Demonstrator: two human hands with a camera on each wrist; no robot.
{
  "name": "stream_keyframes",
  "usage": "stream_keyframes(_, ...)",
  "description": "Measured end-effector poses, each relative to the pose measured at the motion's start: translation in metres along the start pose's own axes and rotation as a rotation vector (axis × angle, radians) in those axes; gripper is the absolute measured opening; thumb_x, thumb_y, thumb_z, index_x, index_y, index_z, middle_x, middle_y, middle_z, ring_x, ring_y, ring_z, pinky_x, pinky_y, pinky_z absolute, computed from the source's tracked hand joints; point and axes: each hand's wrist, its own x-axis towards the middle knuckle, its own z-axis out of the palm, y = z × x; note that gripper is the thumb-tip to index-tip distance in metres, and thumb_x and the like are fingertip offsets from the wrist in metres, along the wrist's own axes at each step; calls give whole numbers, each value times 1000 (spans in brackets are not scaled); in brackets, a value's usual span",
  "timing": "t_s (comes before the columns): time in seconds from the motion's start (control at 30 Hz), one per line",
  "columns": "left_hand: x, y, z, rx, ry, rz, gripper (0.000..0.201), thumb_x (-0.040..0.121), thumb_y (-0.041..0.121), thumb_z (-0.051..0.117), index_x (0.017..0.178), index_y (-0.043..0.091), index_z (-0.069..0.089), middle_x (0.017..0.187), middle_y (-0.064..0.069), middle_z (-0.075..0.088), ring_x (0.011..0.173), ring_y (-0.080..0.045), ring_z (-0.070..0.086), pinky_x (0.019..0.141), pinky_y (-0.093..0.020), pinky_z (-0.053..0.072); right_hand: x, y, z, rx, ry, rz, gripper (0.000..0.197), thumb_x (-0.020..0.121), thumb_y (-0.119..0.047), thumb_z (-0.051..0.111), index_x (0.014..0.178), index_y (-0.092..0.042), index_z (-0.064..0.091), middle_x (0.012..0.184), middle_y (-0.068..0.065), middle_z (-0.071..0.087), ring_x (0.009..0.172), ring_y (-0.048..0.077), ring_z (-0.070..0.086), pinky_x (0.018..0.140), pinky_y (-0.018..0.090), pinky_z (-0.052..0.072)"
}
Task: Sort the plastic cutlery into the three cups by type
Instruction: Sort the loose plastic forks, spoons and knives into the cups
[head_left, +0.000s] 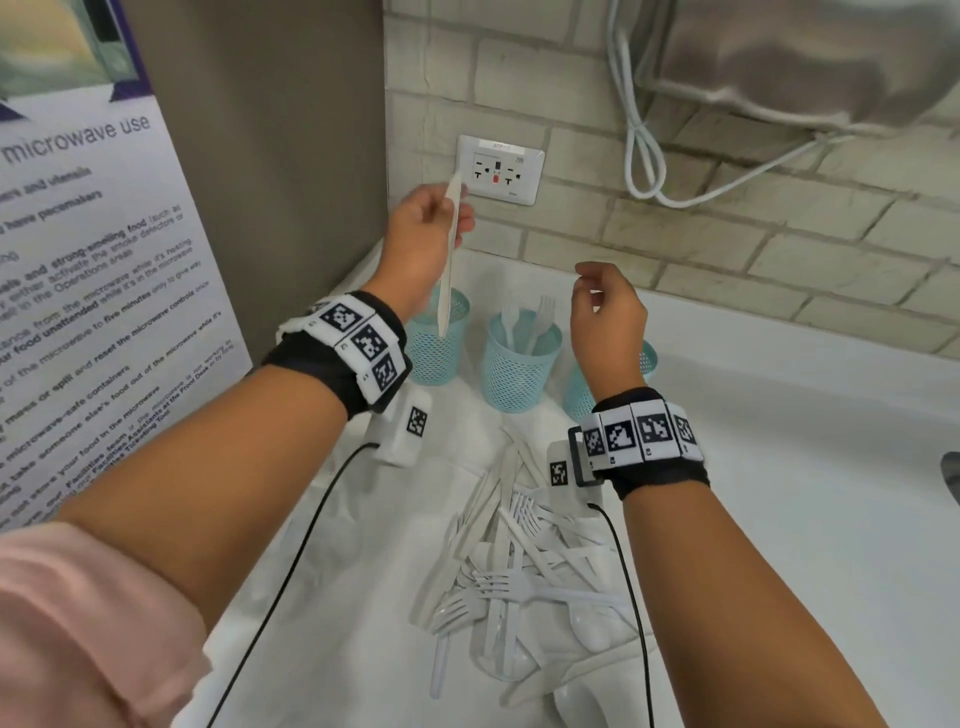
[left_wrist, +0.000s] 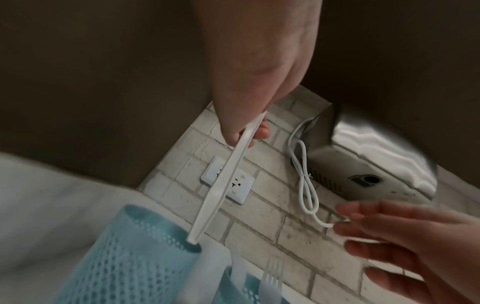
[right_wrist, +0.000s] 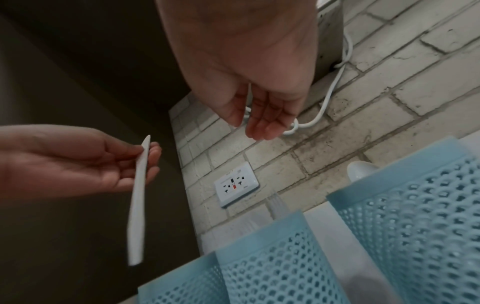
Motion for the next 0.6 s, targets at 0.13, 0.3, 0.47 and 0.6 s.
stream_keyframes(0.13,19,-4,-4,52,61,100,20,98,-1,34,107,9,49,86,3,61,78,-4,63,76,-19,51,-5,2,-10,-7,1,4,23,92,-8,46,106,-7,64,106,7,66,82,11,54,74,18,40)
stream_keyframes(0.3,24,-44,-18,260,127,41,24,94,1,43,87,22,53,81,7,63,83,-13,61,83,-32,49,-14,10,-20,18,-50,70,23,92,-6,46,105,-7,65,104,6,66,83,13,56,70,16,42)
stream_keyframes(0.47,11,-70,-25,501,98,-31,21,91,5,50,110,1,60,112,-16,65,100,-24,61,92,-29,47,-25,21,-36,-43,-455,218,20,92,-7,49,106,-10,63,94,5,64,87,21,61,79,23,46)
stream_keyframes(0.6,-14,-50,-16,733,110,220,34,89,9,54,122,3,55,124,-18,52,116,-27,50,99,-27,36,-35,25,-53,-421,-942,406,26,90,-21,59,114,-12,59,98,3,61,91,20,63,75,26,49)
